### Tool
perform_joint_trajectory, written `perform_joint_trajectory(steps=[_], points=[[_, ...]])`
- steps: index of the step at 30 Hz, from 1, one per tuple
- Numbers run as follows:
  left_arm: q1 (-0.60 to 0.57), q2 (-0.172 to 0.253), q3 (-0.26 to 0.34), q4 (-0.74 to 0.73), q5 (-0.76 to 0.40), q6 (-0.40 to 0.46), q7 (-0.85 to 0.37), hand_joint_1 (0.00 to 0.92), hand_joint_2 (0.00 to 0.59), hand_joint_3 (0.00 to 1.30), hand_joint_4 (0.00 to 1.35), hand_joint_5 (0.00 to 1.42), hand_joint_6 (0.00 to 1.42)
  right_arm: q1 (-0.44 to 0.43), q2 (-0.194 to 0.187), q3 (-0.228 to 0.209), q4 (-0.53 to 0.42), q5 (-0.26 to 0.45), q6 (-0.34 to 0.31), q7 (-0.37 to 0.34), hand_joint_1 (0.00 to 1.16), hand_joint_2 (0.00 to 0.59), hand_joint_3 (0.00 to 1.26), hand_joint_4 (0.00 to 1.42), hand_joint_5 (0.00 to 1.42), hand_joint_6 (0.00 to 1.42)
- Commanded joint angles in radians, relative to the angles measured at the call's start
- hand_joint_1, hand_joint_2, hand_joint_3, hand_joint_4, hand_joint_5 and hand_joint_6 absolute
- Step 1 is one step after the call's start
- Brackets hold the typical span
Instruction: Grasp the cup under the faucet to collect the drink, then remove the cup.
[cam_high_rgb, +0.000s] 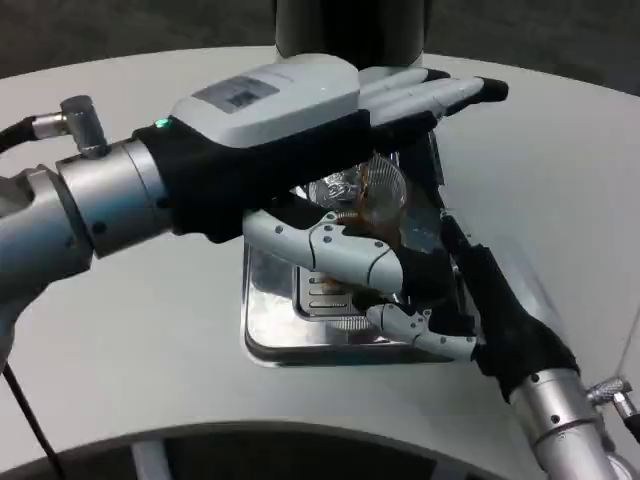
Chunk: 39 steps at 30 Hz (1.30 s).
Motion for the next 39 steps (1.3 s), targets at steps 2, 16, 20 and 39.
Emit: perform_joint_trajectory(steps=[2,16,20,39], points=[[0.023,0.022,-0.011,-0.011,0.009,-0.002,-0.012,0.0,0.073,0.0,0.0,0.0,0.0,-0.054,0.018,0.011,0.06,0.025,-0.033,-0.039,0.74,0.187,0.0,0.0,0.0,0.0],[0.023,0.03,-0.008,0.002,0.003,0.001,-0.008,0.0,0.073,0.0,0.0,0.0,0.0,-0.167,0.046,0.02,0.219,0.054,-0.072,-0.099,0.77,0.178,0.0,0.0,0.0,0.0],[0.023,0.032,-0.008,0.008,0.003,-0.001,-0.007,0.0,0.073,0.0,0.0,0.0,0.0,-0.193,0.053,0.02,0.268,0.064,-0.089,-0.116,0.78,0.173,0.0,0.0,0.0,0.0],[0.015,0.043,-0.006,0.046,0.0,-0.024,-0.002,0.0,0.075,0.0,0.0,0.0,0.0,-0.264,0.087,0.028,0.4,0.083,-0.131,-0.174,0.78,0.172,0.0,0.0,0.0,0.0]])
